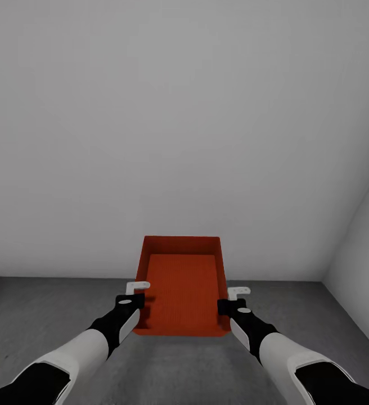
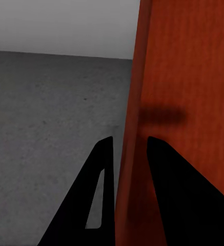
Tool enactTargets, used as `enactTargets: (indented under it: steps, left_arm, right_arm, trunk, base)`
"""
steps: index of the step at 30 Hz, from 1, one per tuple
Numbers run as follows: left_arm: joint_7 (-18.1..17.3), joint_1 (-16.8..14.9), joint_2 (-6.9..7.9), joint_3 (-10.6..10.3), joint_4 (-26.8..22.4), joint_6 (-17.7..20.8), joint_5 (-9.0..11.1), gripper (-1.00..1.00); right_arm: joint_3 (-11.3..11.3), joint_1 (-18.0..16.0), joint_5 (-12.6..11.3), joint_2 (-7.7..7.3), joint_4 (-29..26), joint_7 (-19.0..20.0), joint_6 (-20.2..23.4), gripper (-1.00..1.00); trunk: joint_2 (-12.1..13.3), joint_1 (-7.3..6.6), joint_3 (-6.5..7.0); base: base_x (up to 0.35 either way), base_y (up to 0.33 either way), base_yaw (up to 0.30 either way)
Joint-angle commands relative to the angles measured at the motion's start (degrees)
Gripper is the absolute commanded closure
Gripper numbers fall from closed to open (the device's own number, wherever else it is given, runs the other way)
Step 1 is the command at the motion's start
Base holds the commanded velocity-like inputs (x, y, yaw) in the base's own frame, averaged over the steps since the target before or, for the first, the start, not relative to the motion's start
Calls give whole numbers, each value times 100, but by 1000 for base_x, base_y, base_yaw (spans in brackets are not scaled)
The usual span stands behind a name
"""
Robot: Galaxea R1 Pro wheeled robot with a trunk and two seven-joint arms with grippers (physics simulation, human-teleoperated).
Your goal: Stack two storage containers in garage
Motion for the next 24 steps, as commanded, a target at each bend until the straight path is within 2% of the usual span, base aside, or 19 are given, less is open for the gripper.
enactTargets:
  steps: [1,11,24]
  left_arm:
    - [69,-5,-2,114,-113,-57,-112,100]
    - [69,-8,-18,123,-106,-50,-112,100]
    - [61,-6,-18,123,-106,-51,-112,100]
  right_arm:
    - [2,-1,-103,2,15,-40,-5,100]
    - [3,-1,-103,5,15,-39,-5,100]
    - [3,-1,-103,10,15,-40,-5,100]
  trunk:
    - [-7,1,-18]
    - [-7,1,-110]
    - [-529,286,-462]
  base:
    - [0,0,0]
    - [0,0,0]
    - [0,0,0]
